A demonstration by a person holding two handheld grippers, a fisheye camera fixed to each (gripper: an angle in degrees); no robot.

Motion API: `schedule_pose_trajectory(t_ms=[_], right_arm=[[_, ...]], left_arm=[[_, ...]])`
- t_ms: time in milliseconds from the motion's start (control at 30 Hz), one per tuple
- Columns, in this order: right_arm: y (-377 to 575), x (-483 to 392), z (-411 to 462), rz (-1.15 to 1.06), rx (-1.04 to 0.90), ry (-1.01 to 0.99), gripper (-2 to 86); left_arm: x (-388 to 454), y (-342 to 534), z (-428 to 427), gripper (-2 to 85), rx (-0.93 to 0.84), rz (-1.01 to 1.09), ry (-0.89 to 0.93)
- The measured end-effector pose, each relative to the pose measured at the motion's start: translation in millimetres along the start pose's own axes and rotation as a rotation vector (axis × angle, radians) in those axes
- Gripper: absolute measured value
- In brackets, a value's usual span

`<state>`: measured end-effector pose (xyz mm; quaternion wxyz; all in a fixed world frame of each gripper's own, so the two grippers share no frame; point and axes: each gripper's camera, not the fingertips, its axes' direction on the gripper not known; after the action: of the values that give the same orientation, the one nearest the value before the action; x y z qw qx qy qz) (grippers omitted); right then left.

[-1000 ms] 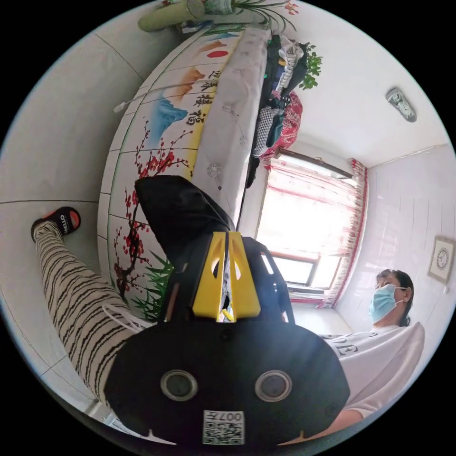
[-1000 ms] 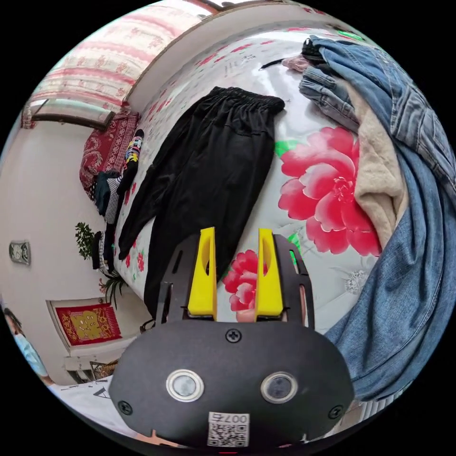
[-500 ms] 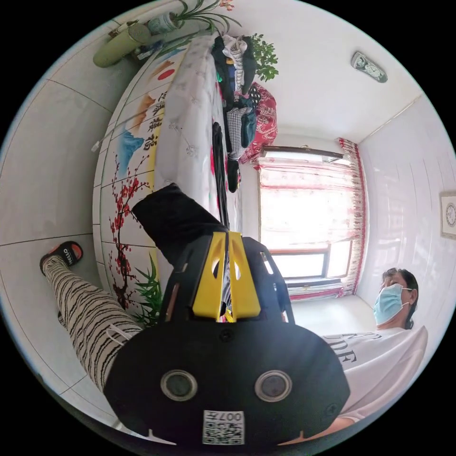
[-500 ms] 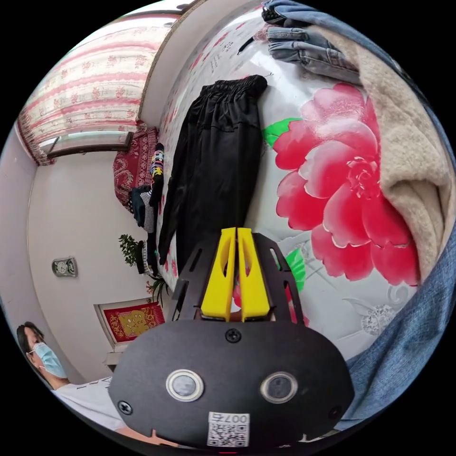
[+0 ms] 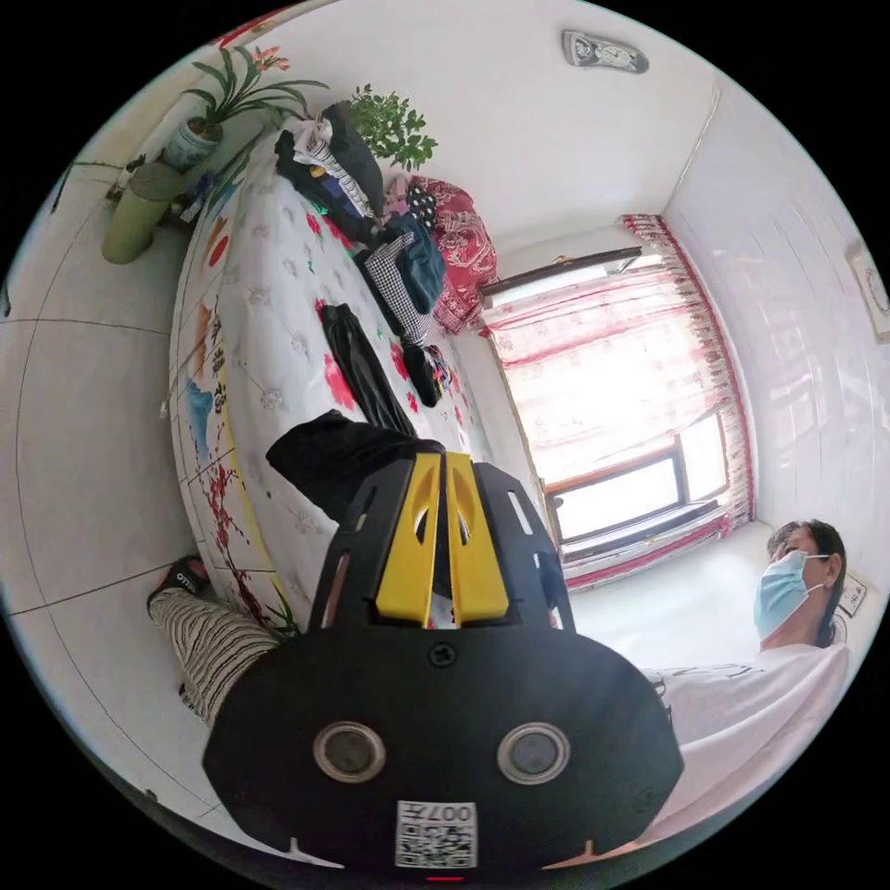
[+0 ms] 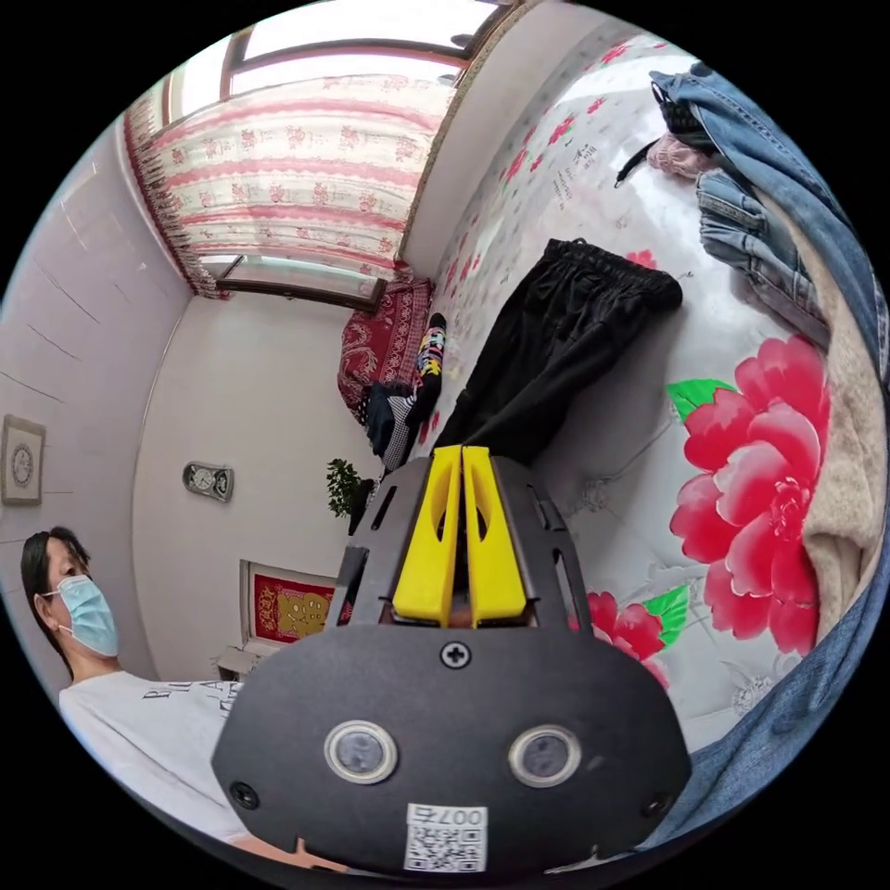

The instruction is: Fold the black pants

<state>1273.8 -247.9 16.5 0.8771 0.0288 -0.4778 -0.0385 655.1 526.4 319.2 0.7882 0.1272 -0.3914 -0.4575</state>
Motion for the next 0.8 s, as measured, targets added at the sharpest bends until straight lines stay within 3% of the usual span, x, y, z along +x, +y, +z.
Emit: schedule_pose_trajectory(t_ms=[300, 600, 800], right_arm=[[-85, -80, 88, -0.130, -0.055, 0.160, -0.3], [-240, -110, 314, -0.137, -0.210, 0.452, 3.9], [-244, -91, 309, -0.165, -0.104, 0.582, 8.4]], left_arm=[[52, -141, 148, -0.9, -0.078, 0.038, -0.092], [61, -341, 409, 4.4, -0.268, 0.105, -0.374], [53, -381, 498, 6.6, -0.397, 0.182, -0.535]])
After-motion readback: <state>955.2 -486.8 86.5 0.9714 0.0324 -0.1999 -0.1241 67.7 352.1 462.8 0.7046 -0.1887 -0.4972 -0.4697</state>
